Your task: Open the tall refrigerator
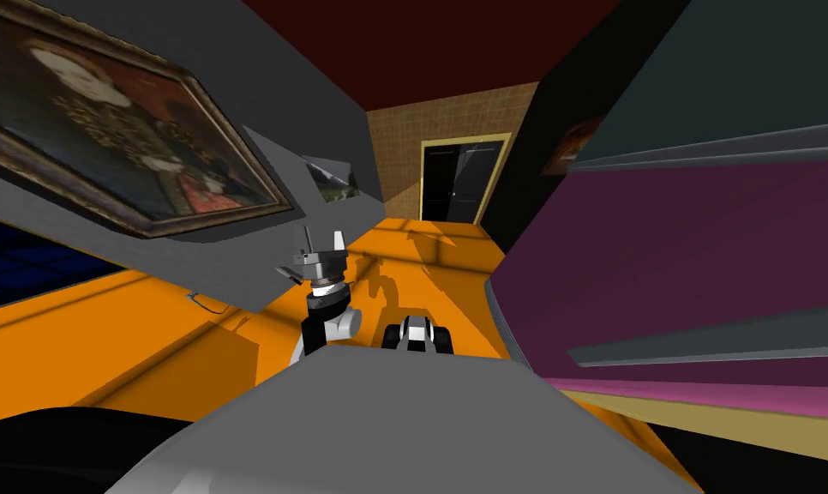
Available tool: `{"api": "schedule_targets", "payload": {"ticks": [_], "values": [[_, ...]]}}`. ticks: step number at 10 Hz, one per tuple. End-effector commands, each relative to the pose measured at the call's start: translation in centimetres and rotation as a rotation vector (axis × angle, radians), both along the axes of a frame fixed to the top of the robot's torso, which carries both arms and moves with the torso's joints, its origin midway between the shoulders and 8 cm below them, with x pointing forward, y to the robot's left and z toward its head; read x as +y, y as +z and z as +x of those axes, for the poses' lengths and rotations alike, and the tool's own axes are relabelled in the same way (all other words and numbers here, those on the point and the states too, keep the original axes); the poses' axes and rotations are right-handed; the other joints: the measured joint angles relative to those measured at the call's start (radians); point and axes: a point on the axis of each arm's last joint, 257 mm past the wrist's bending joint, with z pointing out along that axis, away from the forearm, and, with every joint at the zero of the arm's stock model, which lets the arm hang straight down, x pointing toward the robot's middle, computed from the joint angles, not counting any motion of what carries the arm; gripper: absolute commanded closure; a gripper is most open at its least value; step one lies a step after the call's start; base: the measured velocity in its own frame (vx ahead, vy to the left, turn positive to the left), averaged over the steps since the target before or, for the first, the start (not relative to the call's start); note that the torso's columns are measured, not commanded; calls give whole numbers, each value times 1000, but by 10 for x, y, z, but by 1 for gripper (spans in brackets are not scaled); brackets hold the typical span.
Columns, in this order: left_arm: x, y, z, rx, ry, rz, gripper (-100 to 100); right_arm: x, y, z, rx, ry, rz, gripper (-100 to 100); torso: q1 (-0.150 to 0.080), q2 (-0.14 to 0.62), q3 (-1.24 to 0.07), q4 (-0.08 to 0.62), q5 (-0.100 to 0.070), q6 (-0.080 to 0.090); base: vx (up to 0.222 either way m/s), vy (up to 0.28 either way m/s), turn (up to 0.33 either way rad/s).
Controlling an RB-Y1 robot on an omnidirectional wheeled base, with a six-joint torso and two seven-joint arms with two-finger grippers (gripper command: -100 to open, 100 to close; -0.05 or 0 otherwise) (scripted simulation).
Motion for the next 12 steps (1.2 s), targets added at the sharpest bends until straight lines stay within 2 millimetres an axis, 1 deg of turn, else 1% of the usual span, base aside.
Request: {"api": "schedule_targets", "payload": {"ticks": [1,2,3,4,5,6,7,8,9,10,12], "values": [[0,0,0,0,0,0,0,-17,5,-11,0,-58,-6,100,2,3,3,1,0,2,239,291,-66],[0,0,0,0,0,0,0,-17,5,-11,0,-58,-6,100,4,0,4,2,-1,5,237,236,-71],[0,0,0,0,0,0,0,-26,6,-18,2,-86,-7,100,1,2,3,2,0,3,158,269,-52],[0,0,0,0,0,0,0,-23,3,-17,5,-75,-2,100,2,6,5,3,0,4,58,145,-52],[0,0,0,0,0,0,0,-35,2,-27,6,-112,2,100,-3,12,9,6,0,5,135,114,-52],[0,0,0,0,0,0,0,-44,2,-35,4,-144,2,100,-4,9,9,6,-2,8,253,219,-74],[0,0,0,0,0,0,0,-44,2,-35,4,-144,2,100,3,4,7,4,-3,8,258,228,-64],[0,0,0,0,0,0,0,-54,2,-44,3,-177,2,100,5,4,7,2,-3,5,304,214,-50],[0,0,0,0,0,0,0,-63,3,-53,1,-210,2,100,2,1,3,2,-1,3,318,281,-49],[0,0,0,0,0,0,0,-63,3,-53,1,-210,2,100,4,0,3,1,-2,3,220,249,-36],[0,0,0,0,0,0,0,-80,4,-72,-1,-275,-1,100,-4,2,1,2,1,2,291,210,-45]]}}
